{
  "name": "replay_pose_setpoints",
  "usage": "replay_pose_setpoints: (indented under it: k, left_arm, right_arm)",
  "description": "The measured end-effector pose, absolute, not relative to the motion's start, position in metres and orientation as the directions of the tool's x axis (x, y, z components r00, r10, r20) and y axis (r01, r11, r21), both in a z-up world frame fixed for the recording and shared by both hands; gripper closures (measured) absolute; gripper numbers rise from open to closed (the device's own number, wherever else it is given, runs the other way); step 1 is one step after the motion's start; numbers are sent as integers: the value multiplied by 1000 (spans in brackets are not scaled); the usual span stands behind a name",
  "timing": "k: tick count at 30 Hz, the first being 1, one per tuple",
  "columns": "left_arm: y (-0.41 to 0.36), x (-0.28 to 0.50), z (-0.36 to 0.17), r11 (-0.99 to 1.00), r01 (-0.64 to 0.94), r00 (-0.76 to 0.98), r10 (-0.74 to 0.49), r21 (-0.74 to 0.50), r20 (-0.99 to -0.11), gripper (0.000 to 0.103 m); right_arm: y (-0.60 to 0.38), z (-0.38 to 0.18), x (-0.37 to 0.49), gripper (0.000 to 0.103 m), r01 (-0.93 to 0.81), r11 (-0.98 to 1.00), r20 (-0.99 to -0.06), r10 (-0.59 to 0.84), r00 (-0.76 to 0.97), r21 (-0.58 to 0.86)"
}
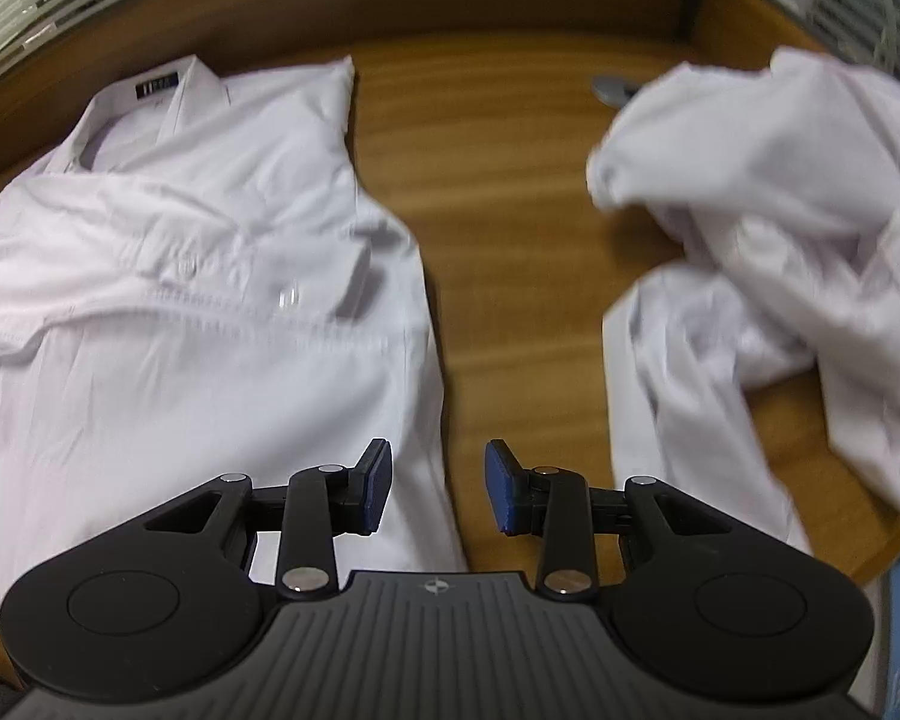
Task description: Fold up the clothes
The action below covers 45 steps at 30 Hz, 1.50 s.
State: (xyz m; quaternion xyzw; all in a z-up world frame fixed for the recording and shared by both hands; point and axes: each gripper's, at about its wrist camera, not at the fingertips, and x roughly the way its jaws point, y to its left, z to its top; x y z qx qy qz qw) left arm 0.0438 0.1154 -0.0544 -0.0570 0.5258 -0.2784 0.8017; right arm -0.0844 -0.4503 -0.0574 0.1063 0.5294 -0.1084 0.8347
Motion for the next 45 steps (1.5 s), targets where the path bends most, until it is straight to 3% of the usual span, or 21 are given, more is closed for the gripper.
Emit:
replay_pose_setpoints:
  k: [7,12,15,17,18,19,26,31,35,37,45]
  left_arm:
    - [119,-5,-76,811,361,186,-546,-460,-817,48]
    - [104,-15,-83,809,406,182,-528,-426,-830,48]
    - [104,-13,-81,816,386,215,-534,-431,-818,50]
    - [103,-12,-77,805,390,211,-550,-446,-808,65]
    - [103,-12,-75,799,394,207,-558,-454,-804,91]
    - [102,-12,-73,793,397,203,-566,-461,-799,96]
    - [118,-7,-55,782,322,258,-615,-534,-745,96]
    - [111,-9,-81,830,296,185,-535,-472,-825,95]
    - [118,-16,-87,841,263,195,-526,-473,-828,85]
    - [125,-21,-81,816,249,205,-571,-522,-795,62]
    - [112,-38,-78,796,410,136,-537,-446,-833,62]
  right_arm:
    - [-447,-72,-111,64,302,947,-933,-8,359,108]
    - [-449,-82,-117,65,285,951,-947,25,320,121]
    - [-449,-83,-118,76,278,952,-950,34,310,125]
    - [-450,-80,-118,92,264,956,-947,38,318,127]
    - [-450,-78,-118,102,257,958,-946,40,322,127]
    - [-451,-72,-119,102,259,956,-942,44,332,136]
    - [-460,-43,-135,102,295,935,-925,75,372,194]
    - [-461,-65,-142,101,315,932,-943,70,326,178]
    - [-458,-78,-141,97,296,944,-953,56,296,148]
    - [-457,-78,-139,92,275,953,-956,46,291,130]
    - [-457,-66,-140,89,207,971,-950,56,307,124]
